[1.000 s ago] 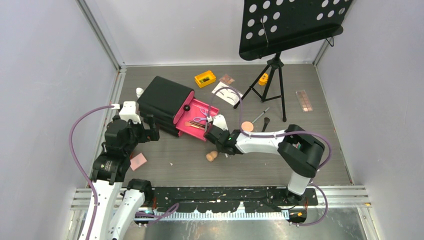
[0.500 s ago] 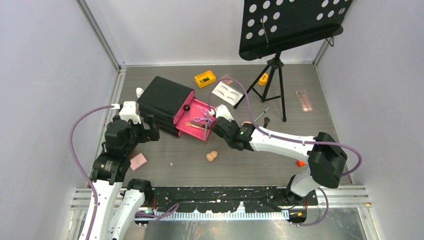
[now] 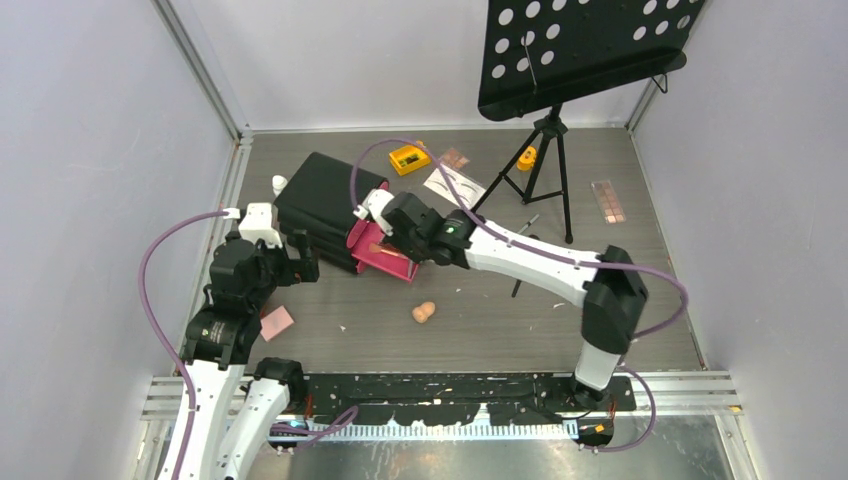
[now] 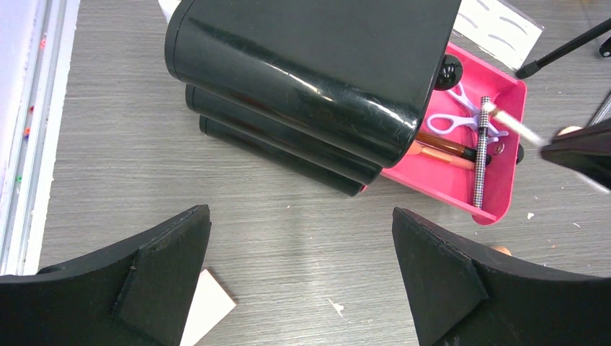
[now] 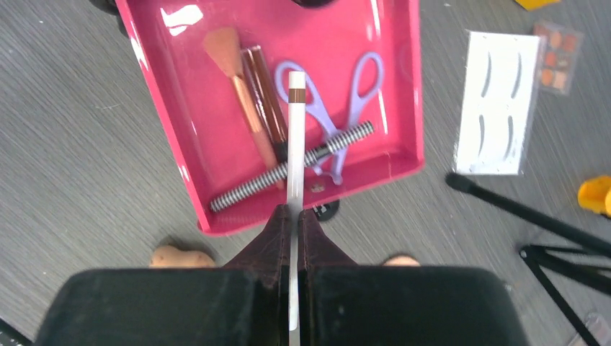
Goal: Organize the makeup
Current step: Place the makeup tool in the drawer.
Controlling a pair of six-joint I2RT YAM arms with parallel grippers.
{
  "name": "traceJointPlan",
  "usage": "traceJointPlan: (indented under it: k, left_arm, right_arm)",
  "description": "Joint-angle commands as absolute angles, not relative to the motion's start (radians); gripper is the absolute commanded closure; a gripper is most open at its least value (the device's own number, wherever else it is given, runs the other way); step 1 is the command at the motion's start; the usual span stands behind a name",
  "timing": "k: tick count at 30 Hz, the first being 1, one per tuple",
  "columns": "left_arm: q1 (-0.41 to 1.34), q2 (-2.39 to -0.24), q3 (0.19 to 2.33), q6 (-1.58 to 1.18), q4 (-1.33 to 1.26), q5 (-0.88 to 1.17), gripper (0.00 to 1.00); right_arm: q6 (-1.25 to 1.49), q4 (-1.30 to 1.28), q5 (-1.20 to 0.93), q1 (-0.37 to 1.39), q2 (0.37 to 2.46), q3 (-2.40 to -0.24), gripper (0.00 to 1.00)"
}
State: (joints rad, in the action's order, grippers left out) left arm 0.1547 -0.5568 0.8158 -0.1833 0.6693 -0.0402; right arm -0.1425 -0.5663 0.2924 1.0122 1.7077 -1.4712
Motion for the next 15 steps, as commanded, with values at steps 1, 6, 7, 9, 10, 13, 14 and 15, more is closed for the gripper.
traceJointPlan:
  k: [1, 6, 7, 9, 10, 13, 14, 15]
  left_arm:
    - [0.147, -0.548, 0.815, -0.183, 0.62, -0.024, 0.0]
    - [0.147, -0.547, 0.815, -0.183, 0.621, -0.023, 0.0]
    - [0.147, -0.547, 0.815, -0.183, 0.621, -0.023, 0.0]
    - [0.147, -0.546, 0.815, -0.183, 0.62, -0.022, 0.0]
    - [0.147, -0.546, 0.815, -0.183, 0.62, -0.022, 0.0]
    - [0.147, -0.546, 0.815, -0.183, 0.62, -0.024, 0.0]
    - [0.147, -0.546, 0.815, -0.183, 0.62, -0.025, 0.0]
    - [0.147, -0.546, 0.815, -0.183, 0.62, -0.025, 0.0]
  right_arm:
    - [-0.238, -0.625, 0.212, 1.013, 1.826, -1.592, 1.0]
    - [-0.281, -0.612, 0.2, 1.012, 1.907, -1.666, 1.0]
    - [-0.287, -0.616, 0.201, 1.012, 1.923, -1.684, 1.0]
    - [-0.297, -0.616, 0.199, 1.012, 1.95, -1.712, 1.0]
    - [-0.302, -0.615, 0.198, 1.011, 1.961, -1.727, 1.0]
    - [-0.311, -0.598, 0.195, 1.012, 1.988, -1.75, 0.97]
    - [-0.311, -0.592, 0.196, 1.012, 1.995, -1.754, 0.89]
    - [-0.309, -0.587, 0.204, 1.012, 2.002, -1.758, 0.76]
